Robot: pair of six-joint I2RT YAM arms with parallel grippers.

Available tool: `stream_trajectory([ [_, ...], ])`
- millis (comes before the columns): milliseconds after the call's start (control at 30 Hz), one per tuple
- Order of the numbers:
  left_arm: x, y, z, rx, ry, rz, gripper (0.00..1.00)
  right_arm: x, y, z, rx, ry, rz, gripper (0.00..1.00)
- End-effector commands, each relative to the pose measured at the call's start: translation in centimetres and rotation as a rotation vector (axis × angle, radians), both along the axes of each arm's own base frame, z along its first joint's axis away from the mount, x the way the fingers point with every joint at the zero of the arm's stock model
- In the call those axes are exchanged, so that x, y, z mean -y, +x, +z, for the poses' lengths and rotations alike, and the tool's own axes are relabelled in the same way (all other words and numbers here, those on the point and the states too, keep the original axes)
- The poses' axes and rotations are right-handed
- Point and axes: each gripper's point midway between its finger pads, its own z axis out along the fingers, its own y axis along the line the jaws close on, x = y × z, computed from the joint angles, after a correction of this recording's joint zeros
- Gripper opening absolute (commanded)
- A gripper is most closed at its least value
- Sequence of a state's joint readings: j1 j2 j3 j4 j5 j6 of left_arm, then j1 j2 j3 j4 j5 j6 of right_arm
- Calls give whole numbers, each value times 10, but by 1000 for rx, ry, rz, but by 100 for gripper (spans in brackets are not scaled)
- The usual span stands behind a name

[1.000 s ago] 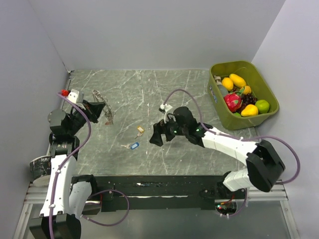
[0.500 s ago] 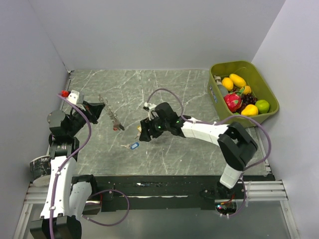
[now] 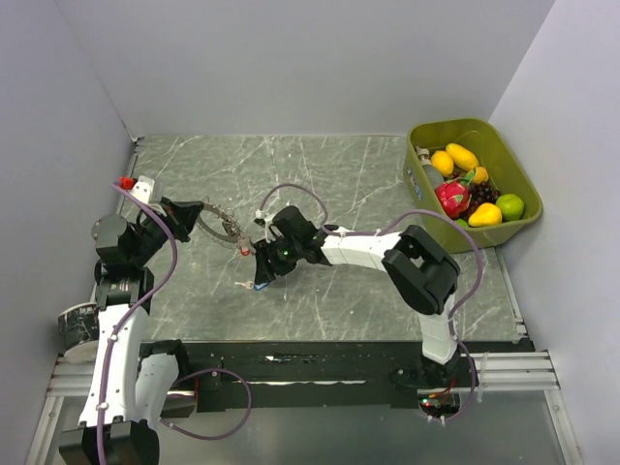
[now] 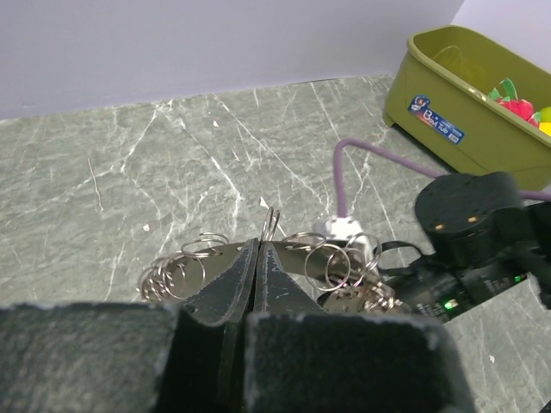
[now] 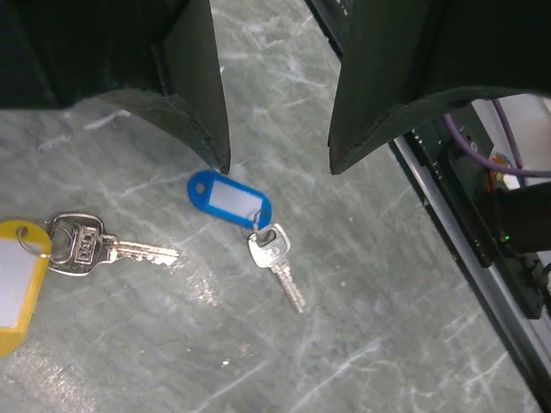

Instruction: Put the keys on the keyring

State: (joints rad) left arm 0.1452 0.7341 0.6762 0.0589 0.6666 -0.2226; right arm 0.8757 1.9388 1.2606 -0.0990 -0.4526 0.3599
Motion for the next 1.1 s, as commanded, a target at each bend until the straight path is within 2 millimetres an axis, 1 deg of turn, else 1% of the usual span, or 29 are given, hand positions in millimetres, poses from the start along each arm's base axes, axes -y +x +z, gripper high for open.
stream_trajectory([
  [0,1,-4,22,90,21,-9,1,-19,4,2,-17,34,0,55],
  [133,0,-4,22,91,25,-3,1,-25,6,-7,-28,20,-7,53],
  [200,-1,-4,22,89,25,0,1,-28,7,-9,-28,26,-7,53],
  [567,1,-5,23,94,26,-7,1,-36,9,-5,-13,40,-9,50],
  [900,2,-7,26,108,29,-16,1,-45,6,-16,8,23,12,49],
  [1067,2,-8,27,111,29,-21,1,-45,4,-27,32,-17,18,49],
])
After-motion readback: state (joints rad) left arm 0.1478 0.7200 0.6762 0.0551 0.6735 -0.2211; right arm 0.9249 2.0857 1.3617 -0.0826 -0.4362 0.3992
